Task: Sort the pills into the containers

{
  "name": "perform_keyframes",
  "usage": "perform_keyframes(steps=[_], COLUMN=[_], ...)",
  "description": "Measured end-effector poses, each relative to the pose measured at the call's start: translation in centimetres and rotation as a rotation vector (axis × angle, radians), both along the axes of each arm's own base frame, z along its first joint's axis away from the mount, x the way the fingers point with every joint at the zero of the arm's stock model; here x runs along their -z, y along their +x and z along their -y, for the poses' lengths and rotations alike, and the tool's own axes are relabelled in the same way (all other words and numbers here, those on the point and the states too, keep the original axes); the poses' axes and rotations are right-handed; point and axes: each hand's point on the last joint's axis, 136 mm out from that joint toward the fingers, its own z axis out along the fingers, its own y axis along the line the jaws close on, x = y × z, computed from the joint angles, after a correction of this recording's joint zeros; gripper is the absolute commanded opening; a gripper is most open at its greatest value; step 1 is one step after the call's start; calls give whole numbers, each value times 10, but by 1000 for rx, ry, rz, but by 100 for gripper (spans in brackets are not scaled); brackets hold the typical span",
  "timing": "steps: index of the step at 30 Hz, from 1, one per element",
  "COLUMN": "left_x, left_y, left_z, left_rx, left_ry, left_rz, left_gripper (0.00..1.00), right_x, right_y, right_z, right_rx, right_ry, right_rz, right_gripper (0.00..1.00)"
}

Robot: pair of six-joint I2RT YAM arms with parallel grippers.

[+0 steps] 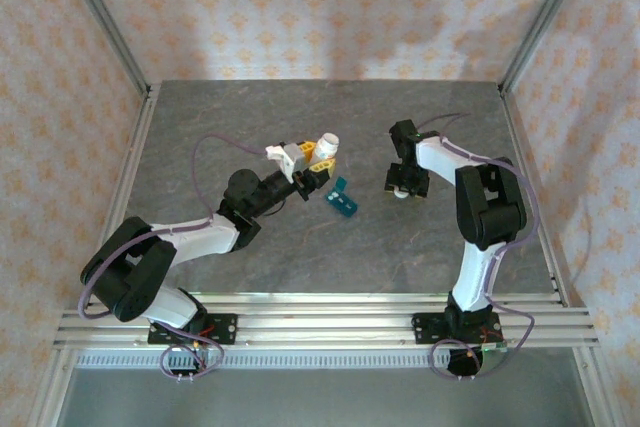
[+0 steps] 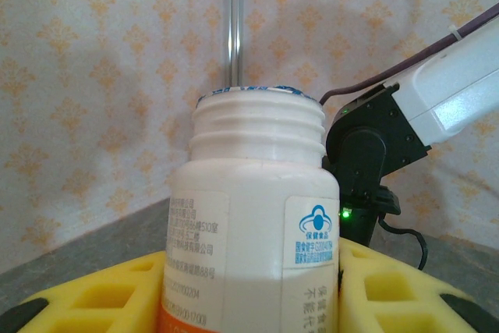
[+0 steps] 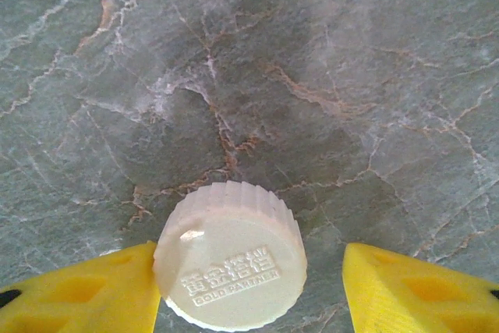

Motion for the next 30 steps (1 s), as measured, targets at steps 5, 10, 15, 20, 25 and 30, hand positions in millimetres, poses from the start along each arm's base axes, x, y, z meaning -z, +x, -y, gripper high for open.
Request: perform_keyframes(steps=[5, 10, 15, 20, 25, 30], left_x=[0, 0, 0, 2, 3, 3], left_y=[0, 0, 0, -1, -1, -1], left_z=[0, 0, 0, 0, -1, 0], left_rx=[0, 0, 2, 2, 2, 2], left_ry=[-1, -2, -6, -3, -2, -1], left_rz=[1, 1, -4, -8, -9, -10], left_gripper=[0, 0, 0, 0, 0, 0], right_x=[-4, -7, -4, 0, 0, -1], right_y=[5, 9, 8, 7, 8, 8], right_z=[-1, -2, -2, -3, -4, -6], right_rx=[-1, -4, -7, -7, -9, -12], right_ry=[4, 7, 5, 6, 10, 21], right_rz=[14, 26, 18, 7, 10, 13], right_gripper=[56, 52, 53, 51, 38, 34])
